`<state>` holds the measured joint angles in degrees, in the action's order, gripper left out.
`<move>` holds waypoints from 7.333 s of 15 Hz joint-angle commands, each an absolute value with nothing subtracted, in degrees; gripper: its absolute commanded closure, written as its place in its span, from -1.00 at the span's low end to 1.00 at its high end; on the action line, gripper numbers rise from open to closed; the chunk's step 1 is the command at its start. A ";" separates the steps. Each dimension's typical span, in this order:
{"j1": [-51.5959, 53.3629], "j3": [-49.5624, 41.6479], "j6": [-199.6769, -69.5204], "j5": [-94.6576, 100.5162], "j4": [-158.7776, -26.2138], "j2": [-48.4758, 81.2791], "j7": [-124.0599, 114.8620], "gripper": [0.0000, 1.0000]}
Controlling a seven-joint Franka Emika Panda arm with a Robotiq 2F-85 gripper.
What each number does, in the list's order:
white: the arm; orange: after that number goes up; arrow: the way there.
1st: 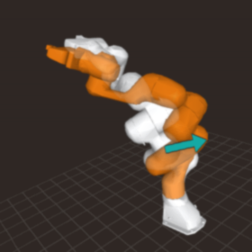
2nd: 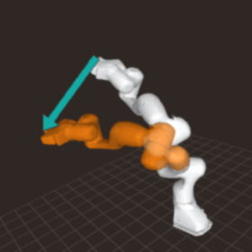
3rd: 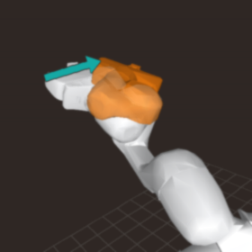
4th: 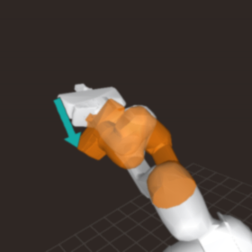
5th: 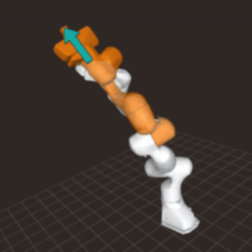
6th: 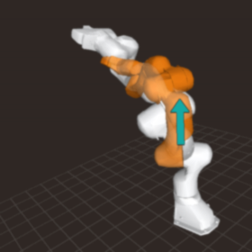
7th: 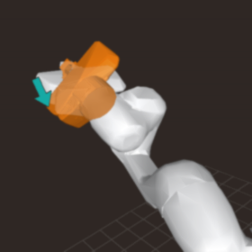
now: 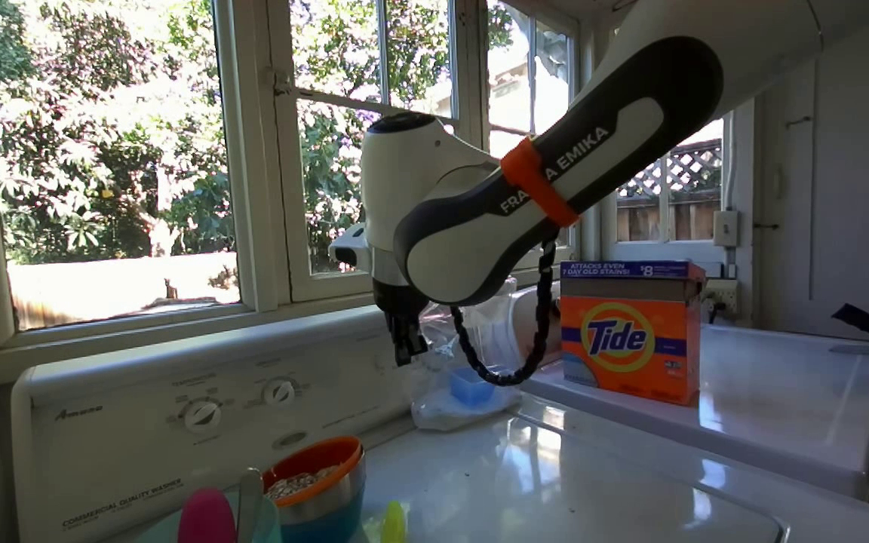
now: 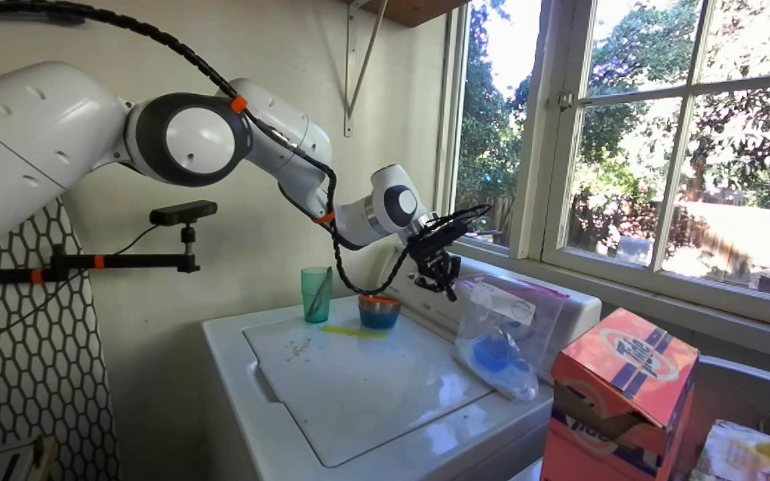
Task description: Move the plastic bag forward and turn on the washing machine
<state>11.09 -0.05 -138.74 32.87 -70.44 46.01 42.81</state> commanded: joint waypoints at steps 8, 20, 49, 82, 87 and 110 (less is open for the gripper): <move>11.00 0.19 -138.75 32.69 -69.49 46.66 43.33 1.00; 10.80 -0.57 -134.98 31.80 -59.17 53.35 44.47 1.00; 10.96 -2.13 -129.22 29.55 -43.95 62.81 42.23 1.00; 14.43 -7.40 -130.21 28.98 -32.69 72.64 37.20 1.00; 14.20 -6.65 -131.75 28.90 -35.94 70.42 38.02 0.98; 22.56 0.42 -120.15 26.82 -76.04 38.76 14.87 1.00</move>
<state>21.83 0.47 -119.45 26.31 -64.72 45.85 19.96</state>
